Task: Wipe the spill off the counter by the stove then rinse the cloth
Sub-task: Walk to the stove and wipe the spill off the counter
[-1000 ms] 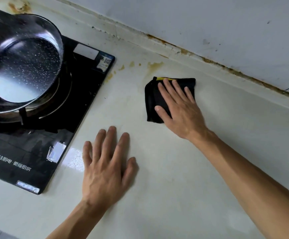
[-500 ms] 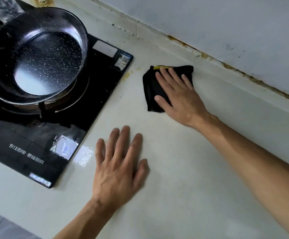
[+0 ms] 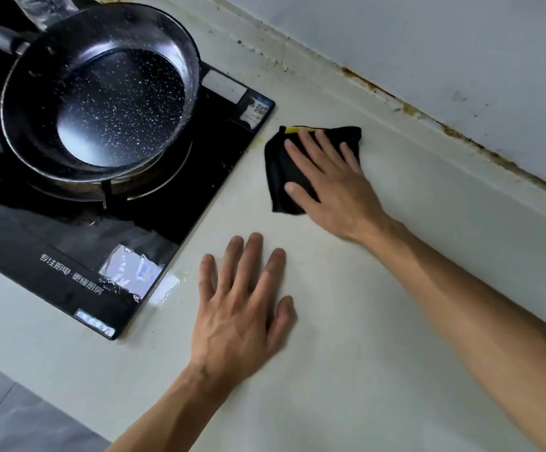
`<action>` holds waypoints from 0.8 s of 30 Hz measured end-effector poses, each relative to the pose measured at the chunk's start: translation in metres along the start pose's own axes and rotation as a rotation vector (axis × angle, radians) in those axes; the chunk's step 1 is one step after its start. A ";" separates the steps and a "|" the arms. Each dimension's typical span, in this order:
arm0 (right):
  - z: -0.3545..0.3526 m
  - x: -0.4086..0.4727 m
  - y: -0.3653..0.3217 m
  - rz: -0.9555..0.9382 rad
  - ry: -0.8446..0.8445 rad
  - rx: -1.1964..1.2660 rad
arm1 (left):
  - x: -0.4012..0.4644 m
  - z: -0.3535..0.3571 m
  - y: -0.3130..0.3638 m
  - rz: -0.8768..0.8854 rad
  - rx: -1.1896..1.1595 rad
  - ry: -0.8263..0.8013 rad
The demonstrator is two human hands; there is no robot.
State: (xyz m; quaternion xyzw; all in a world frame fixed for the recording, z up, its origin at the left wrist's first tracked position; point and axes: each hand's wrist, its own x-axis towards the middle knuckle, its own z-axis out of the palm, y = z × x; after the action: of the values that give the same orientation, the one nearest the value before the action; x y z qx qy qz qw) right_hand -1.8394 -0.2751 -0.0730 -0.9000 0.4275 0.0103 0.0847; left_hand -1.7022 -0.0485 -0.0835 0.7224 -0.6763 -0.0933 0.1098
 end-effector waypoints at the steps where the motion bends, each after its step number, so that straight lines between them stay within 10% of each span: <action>1: -0.001 -0.002 0.008 0.001 -0.003 -0.004 | 0.000 0.000 0.000 0.000 -0.008 0.009; 7: 0.002 0.046 -0.025 0.318 0.050 0.050 | 0.001 0.001 -0.001 0.008 -0.039 0.008; 15: 0.014 -0.012 -0.049 -0.108 -0.044 0.001 | 0.002 -0.003 -0.002 0.032 -0.040 -0.033; 24: 0.021 0.003 -0.086 0.142 -0.034 0.049 | -0.031 -0.025 0.007 -0.092 -0.111 -0.079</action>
State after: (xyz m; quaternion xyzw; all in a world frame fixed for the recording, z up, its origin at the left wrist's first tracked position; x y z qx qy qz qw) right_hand -1.7703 -0.2204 -0.0813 -0.8647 0.4889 0.0210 0.1128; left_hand -1.7039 -0.0175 -0.0582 0.7413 -0.6400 -0.1640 0.1183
